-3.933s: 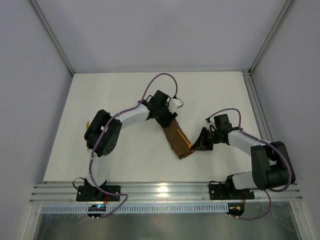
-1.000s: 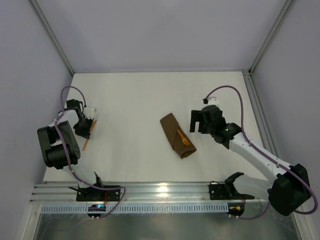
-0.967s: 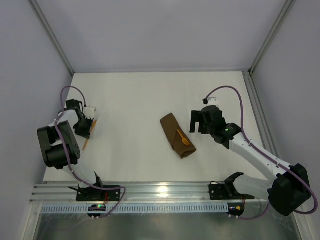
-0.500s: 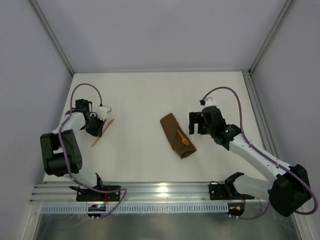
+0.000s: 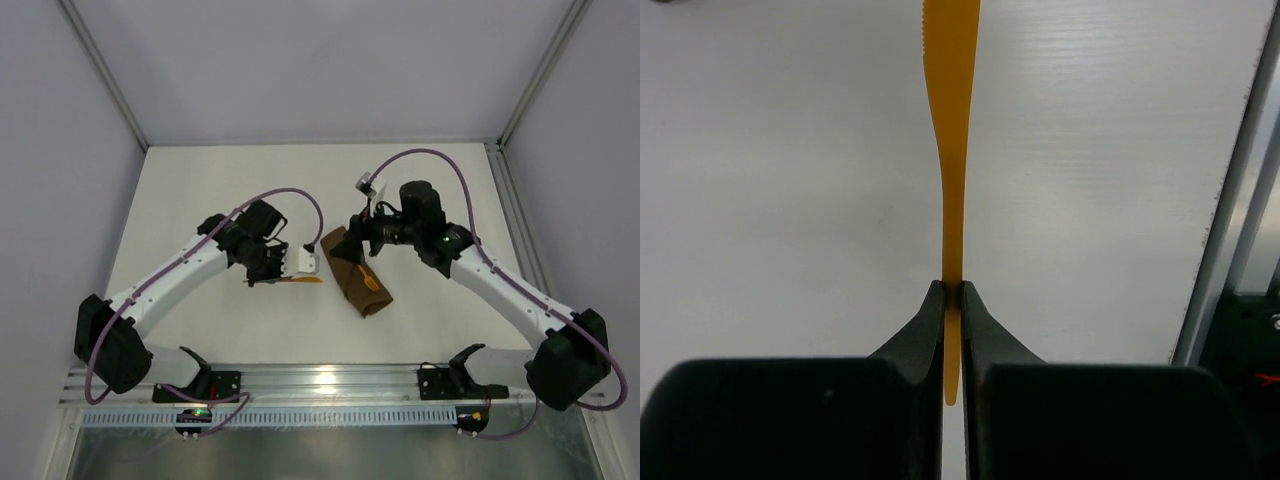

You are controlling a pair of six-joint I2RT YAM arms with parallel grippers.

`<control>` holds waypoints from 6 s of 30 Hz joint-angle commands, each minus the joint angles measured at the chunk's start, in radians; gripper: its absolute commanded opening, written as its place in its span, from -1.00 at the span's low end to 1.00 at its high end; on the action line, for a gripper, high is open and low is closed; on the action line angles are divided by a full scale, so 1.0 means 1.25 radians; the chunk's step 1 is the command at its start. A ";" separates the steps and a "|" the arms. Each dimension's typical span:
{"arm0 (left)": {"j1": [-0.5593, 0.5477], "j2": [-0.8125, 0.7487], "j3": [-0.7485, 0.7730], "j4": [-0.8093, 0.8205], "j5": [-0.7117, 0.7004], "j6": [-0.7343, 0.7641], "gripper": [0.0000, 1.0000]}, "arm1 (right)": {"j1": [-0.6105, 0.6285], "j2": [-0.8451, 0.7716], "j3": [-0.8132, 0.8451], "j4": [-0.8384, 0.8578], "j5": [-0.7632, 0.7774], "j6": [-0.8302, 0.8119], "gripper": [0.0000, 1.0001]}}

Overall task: Fold the napkin into a case and place the utensils inside
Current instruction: Pass from the left arm to the right, then stuff the knife into the folded napkin.

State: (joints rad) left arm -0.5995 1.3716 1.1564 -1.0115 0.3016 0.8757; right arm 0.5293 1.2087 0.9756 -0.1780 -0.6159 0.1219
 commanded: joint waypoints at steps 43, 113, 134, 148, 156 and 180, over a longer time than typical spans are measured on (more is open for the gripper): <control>-0.201 -0.010 0.144 0.022 -0.066 -0.115 0.03 | 0.137 0.076 -0.130 -0.041 -0.106 0.198 -0.94; -0.065 0.566 0.314 0.420 -0.008 -0.505 -0.26 | -0.101 0.157 -0.329 0.180 0.024 0.445 -0.94; -0.064 0.556 0.307 0.414 -0.017 -0.493 -0.25 | 0.018 0.126 -0.216 -0.012 0.244 0.357 0.06; -0.064 0.548 0.298 0.415 -0.022 -0.491 -0.25 | 0.085 -0.021 -0.287 -0.050 0.387 0.308 -0.65; -0.064 0.552 0.298 0.412 -0.031 -0.492 -0.26 | 0.120 0.037 -0.324 -0.039 0.396 0.318 -0.94; -0.065 0.521 0.338 0.372 -0.044 -0.487 -0.13 | 0.152 -0.031 -0.257 -0.162 0.561 0.283 -0.77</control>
State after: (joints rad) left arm -0.6788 2.0785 1.5406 -0.5220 0.2607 0.2508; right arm 0.7189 1.2339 0.5713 -0.2630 -0.0265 0.5156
